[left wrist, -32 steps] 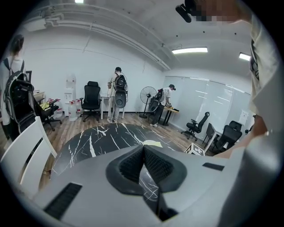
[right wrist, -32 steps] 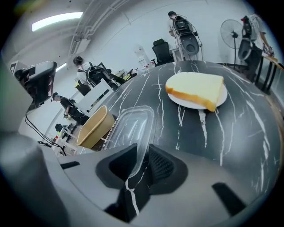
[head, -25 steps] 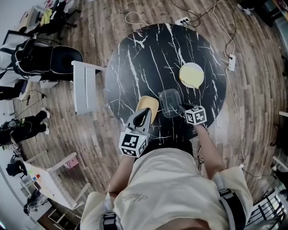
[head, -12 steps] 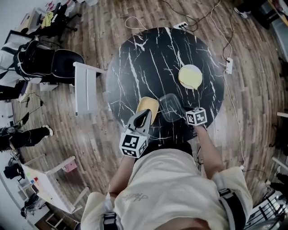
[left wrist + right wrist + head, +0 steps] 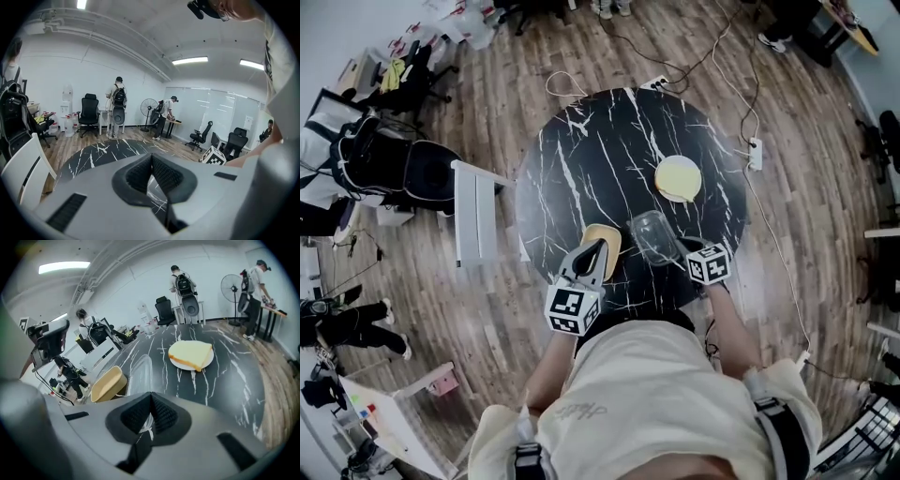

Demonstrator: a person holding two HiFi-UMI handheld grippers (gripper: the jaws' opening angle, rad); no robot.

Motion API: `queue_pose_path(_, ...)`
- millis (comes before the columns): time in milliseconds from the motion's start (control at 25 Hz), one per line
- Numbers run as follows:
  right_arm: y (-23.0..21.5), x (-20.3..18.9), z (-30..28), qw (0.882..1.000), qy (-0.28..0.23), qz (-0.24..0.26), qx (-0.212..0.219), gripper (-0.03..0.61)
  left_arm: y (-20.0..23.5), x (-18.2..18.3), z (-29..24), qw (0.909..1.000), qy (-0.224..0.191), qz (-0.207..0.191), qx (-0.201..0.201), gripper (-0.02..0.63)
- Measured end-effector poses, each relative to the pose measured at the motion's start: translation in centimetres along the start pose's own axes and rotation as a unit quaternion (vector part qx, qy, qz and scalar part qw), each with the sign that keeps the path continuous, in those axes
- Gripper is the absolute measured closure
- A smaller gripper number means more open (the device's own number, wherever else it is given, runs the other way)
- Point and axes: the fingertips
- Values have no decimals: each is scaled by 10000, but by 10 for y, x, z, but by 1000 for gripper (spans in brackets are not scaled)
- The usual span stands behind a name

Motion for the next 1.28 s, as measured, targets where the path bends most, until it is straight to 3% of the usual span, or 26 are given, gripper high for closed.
queue_pose_path(640, 38, 62, 112, 9866, -1492, 439, -501, 571, -5, 33, -2, 9974, -446, -349, -453, 597)
queue_pose_path(1280, 97, 83, 154, 9742, -2067, 773, -476, 571, 12, 45, 35, 9958, -648, -523, -376, 597)
Point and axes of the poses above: the fingertips, and each gripper's own axes: z backward along the fingers, y to its left, x out of its top, and after that the axes turned 9 degrees about -z, right-handed
